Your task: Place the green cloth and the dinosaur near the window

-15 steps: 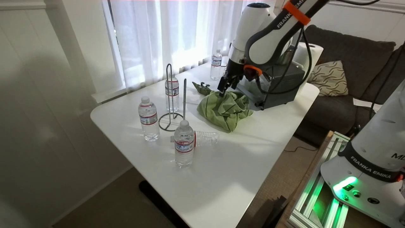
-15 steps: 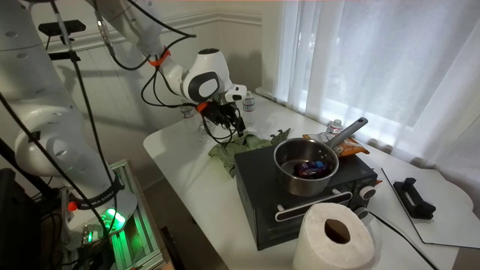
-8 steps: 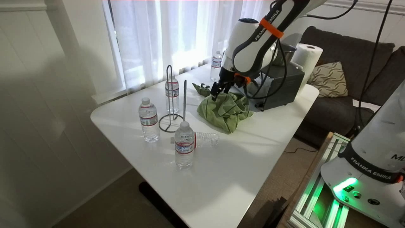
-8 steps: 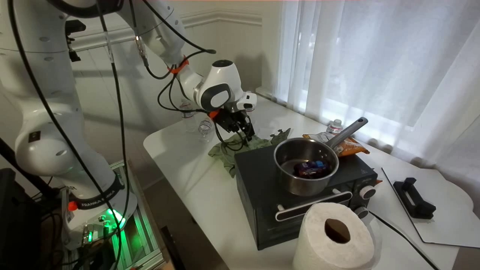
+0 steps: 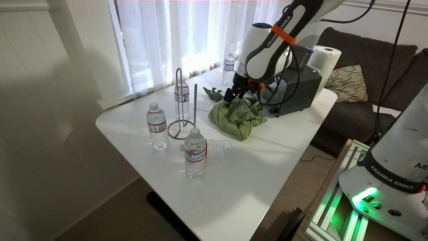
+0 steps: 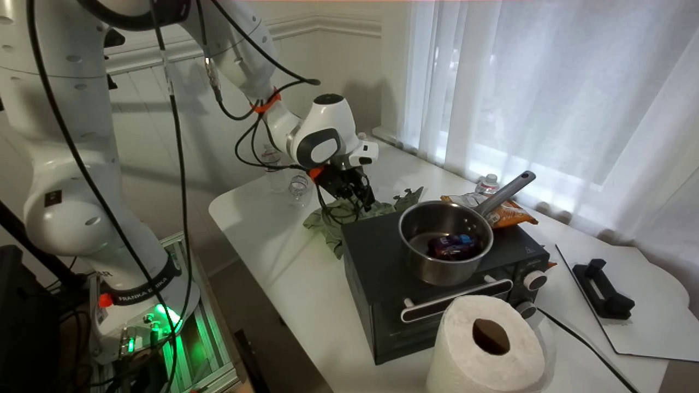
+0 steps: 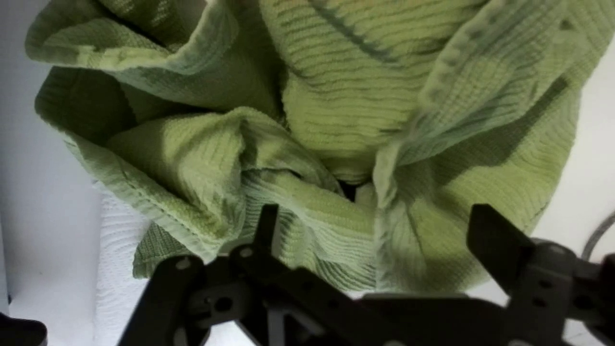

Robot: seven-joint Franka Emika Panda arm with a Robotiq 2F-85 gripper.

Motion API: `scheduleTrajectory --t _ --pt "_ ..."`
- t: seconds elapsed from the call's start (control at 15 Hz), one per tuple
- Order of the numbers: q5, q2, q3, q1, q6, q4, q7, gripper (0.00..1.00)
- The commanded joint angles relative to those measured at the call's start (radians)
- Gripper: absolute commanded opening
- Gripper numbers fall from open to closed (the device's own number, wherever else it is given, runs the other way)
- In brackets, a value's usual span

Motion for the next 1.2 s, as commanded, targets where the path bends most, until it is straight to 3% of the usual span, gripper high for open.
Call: scheduleTrajectory --t 0.0,0.2,0.33,0.53,1.0,1.13 --pt "0.014 0.096 -0.011 0.005 0.05 0.05 -0.03 1.0" --pt "0.037 0.157 0.026 -0.026 0.037 0.088 -0.067 1.0" --pt "0.05 0.194 0.054 -0.049 0.037 0.114 -0.091 0.72" --pt "0.059 0.227 0.059 -0.05 0.034 0.14 -0.091 0.5" --pt "0.035 0.181 -0.025 0.047 0.05 0.113 -0.014 0.03" --pt "0.037 0.142 -0.031 0.069 0.037 0.092 -0.004 0.04"
